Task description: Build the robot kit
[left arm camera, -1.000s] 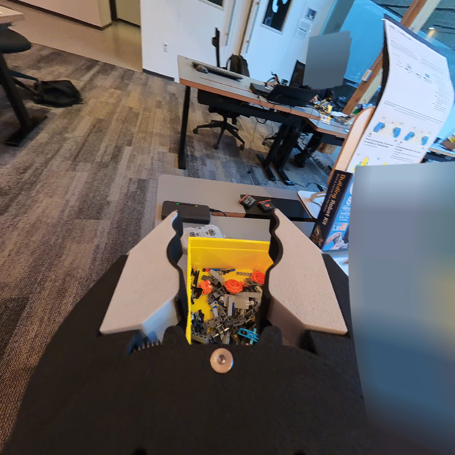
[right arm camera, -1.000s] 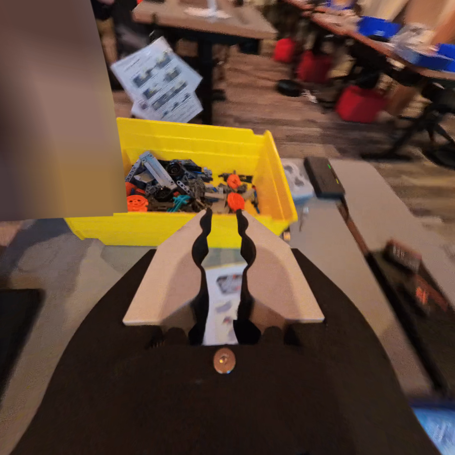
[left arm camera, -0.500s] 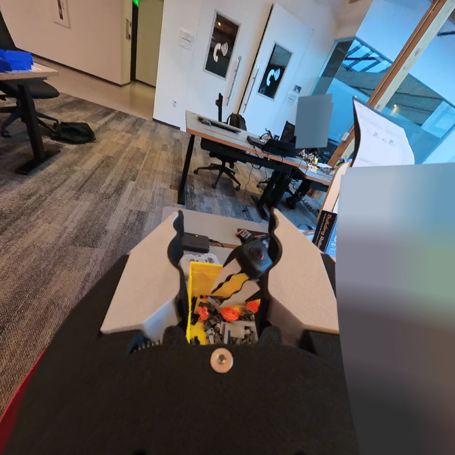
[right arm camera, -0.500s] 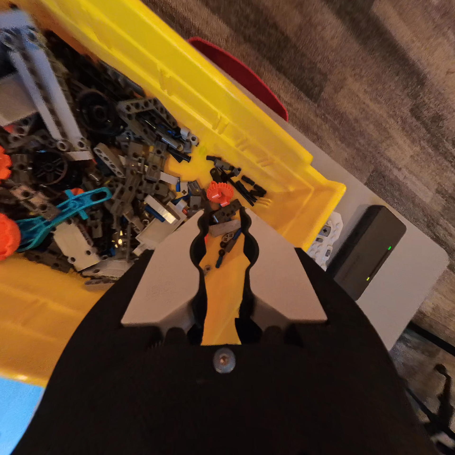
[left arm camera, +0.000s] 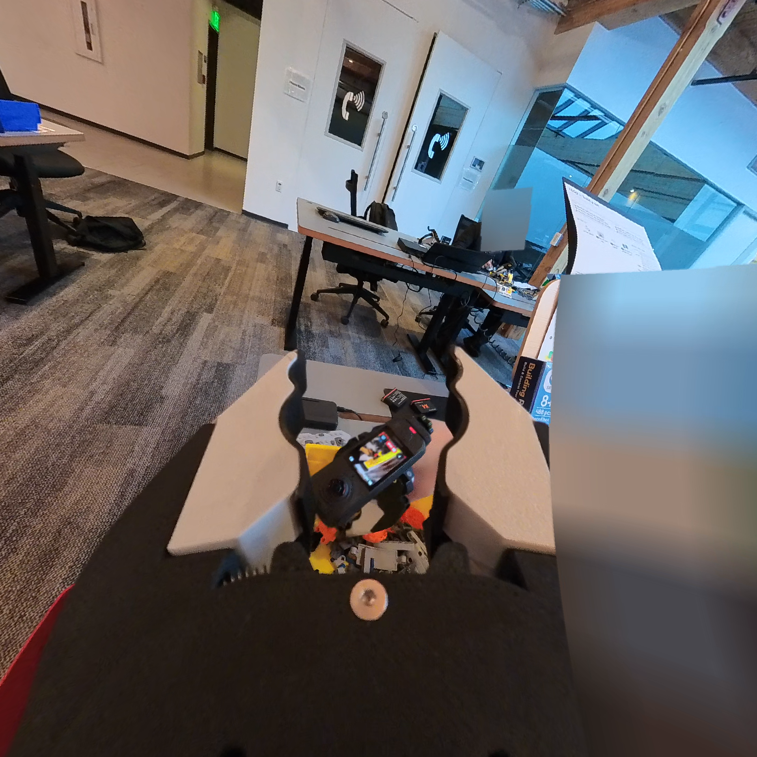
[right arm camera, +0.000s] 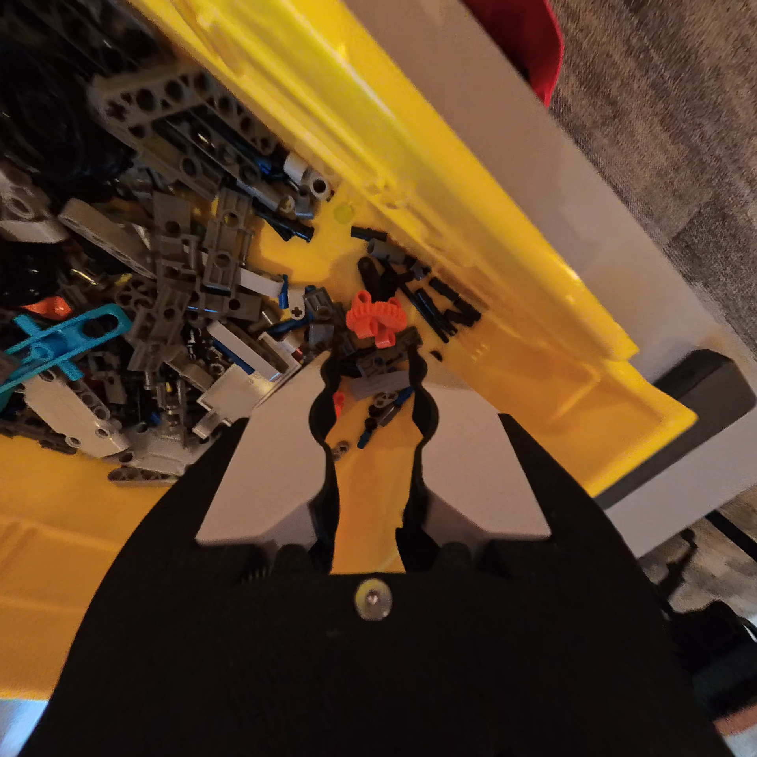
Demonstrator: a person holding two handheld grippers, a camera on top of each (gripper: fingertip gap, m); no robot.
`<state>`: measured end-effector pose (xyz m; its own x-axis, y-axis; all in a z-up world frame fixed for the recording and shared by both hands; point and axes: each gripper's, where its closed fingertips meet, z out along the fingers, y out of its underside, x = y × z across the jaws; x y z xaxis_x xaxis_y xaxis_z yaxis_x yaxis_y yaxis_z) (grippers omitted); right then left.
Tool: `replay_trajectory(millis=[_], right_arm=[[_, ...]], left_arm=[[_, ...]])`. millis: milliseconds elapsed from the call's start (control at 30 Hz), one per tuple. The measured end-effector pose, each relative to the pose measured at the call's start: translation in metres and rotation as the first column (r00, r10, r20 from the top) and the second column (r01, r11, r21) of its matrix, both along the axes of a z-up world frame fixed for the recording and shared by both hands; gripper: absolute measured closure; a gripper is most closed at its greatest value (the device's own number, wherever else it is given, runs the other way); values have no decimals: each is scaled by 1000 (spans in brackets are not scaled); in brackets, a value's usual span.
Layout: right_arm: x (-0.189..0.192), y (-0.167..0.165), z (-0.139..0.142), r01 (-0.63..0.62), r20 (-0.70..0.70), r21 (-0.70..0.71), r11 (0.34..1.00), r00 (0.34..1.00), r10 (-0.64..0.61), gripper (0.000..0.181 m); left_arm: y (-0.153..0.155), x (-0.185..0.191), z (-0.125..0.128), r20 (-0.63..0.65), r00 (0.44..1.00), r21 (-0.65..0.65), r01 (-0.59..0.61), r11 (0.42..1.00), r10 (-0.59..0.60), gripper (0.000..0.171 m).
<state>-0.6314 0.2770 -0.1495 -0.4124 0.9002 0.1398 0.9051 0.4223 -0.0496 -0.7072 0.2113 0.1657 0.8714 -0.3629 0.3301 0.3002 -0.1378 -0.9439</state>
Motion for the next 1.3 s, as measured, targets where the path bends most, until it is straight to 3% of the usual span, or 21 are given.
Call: replay_trajectory(millis=[33, 100, 267, 300, 400, 467, 800, 1100, 1200, 1300], right_arm=[[1, 2, -3, -6, 15, 20, 1000, 1000, 6, 153], [4, -1, -6, -18, 32, 15, 1000, 999, 17, 181], [-11, -43, 18, -36, -100, -230, 973, 995, 13, 177], [-11, -36, 24, -19, -109, -205, 979, 994, -3, 169], [14, 12, 26, 3, -2, 38, 999, 1000, -3, 165], [27, 4, 21, -16, 47, -1, 1000, 999, 16, 170], [52, 11, 1, -286, 280, 187, 940, 932, 228, 162], [17, 12, -9, -199, 150, 187, 962, 974, 173, 154], [7, 17, -6, -239, 135, 242, 940, 968, 212, 171], [-7, 17, 2, -206, 64, 231, 951, 978, 196, 172]], left_arm=[[0, 1, 0, -3, 1000, 0, 2, 1000, -2, 106], [0, 2, 0, -6, 1000, 1, 3, 1000, -3, 106], [0, 0, 1, 2, 1000, 2, 0, 1000, 0, 106], [0, 1, 1, 1, 1000, 3, 0, 1000, 0, 106], [-1, 3, 1, -5, 1000, 4, 5, 1000, -5, 106], [-1, 4, 2, -6, 1000, 6, 10, 1000, -10, 106], [-2, 8, 3, -5, 999, 9, 32, 999, -32, 106], [-2, 12, 3, -9, 999, 7, 43, 999, -43, 106], [-1, 13, 2, -14, 999, 0, 49, 999, -49, 106], [-1, 15, 2, -18, 999, 1, 50, 999, -50, 106]])
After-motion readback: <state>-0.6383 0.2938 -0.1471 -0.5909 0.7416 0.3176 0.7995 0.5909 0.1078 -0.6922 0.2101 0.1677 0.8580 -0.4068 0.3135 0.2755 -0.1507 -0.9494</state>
